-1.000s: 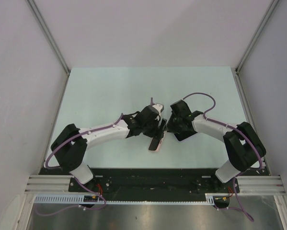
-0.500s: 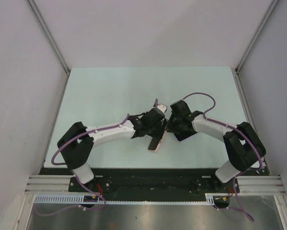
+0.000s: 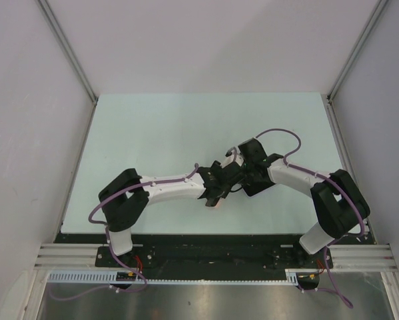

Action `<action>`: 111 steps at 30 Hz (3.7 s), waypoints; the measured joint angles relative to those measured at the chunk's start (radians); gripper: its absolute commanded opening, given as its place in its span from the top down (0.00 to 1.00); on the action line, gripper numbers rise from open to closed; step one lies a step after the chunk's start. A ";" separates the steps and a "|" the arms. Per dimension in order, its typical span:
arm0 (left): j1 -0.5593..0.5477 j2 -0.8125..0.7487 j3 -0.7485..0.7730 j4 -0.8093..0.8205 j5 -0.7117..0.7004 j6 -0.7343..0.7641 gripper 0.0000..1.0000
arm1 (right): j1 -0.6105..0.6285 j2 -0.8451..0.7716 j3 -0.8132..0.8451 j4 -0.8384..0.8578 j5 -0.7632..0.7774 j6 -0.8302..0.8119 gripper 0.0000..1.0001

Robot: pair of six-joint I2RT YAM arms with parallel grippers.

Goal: Take the phone out of the phone case
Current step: Remove the phone case from the phone, then place the phone case at the center of the board, then place the phone at the center of the board, then pick up the phone at the center of the board.

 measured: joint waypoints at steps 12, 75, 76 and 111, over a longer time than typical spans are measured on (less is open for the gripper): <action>0.026 0.013 -0.002 0.024 0.050 0.031 1.00 | -0.015 -0.002 0.002 -0.003 0.013 0.001 1.00; 0.721 -0.525 -0.075 -0.016 0.348 0.038 0.25 | -0.376 -0.224 -0.285 0.038 -0.039 -0.016 0.10; 0.720 -0.545 -0.108 -0.014 0.369 0.031 0.25 | -0.360 -0.216 -0.285 0.046 -0.042 0.001 0.10; 0.560 -0.544 -0.222 -0.059 0.642 0.035 0.25 | -0.158 0.239 0.227 -0.213 0.341 -0.058 0.00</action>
